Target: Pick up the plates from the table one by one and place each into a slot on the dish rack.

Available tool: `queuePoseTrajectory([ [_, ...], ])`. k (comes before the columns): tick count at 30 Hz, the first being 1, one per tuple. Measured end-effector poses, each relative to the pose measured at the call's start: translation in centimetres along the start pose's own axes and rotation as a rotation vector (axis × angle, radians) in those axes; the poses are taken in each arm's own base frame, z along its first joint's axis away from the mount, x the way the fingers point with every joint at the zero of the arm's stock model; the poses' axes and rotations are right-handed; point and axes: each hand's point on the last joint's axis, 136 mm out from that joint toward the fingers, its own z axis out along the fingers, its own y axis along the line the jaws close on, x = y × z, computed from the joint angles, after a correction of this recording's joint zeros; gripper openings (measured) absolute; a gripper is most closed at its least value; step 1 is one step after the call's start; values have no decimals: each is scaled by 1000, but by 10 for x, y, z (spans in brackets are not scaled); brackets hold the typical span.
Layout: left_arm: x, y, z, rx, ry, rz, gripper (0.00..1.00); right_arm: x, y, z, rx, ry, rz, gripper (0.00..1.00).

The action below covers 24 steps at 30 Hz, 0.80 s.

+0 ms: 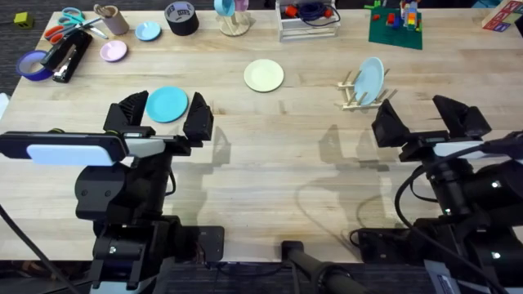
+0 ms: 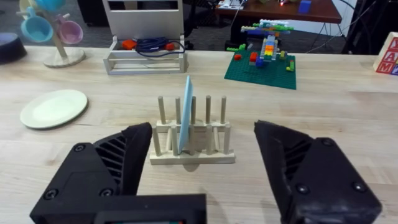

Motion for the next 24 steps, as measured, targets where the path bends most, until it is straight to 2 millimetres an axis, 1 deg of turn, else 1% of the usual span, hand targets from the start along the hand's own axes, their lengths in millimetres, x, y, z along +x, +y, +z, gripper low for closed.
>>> queuePoseTrajectory([
  [18, 0, 0, 0, -2, -1, 0, 992, 1, 0, 0, -1, 5, -7, 994],
  [20, -3, 1, 0, -4, -14, 0, 992, 0, 0, 0, -2, 0, -17, 994],
  [22, -13, 1, 0, -5, -54, 0, 993, -2, 1, 0, -4, -8, -33, 994],
  [24, -17, 1, -1, -6, -70, 0, 993, -5, 1, 0, -5, -21, -50, 994],
])
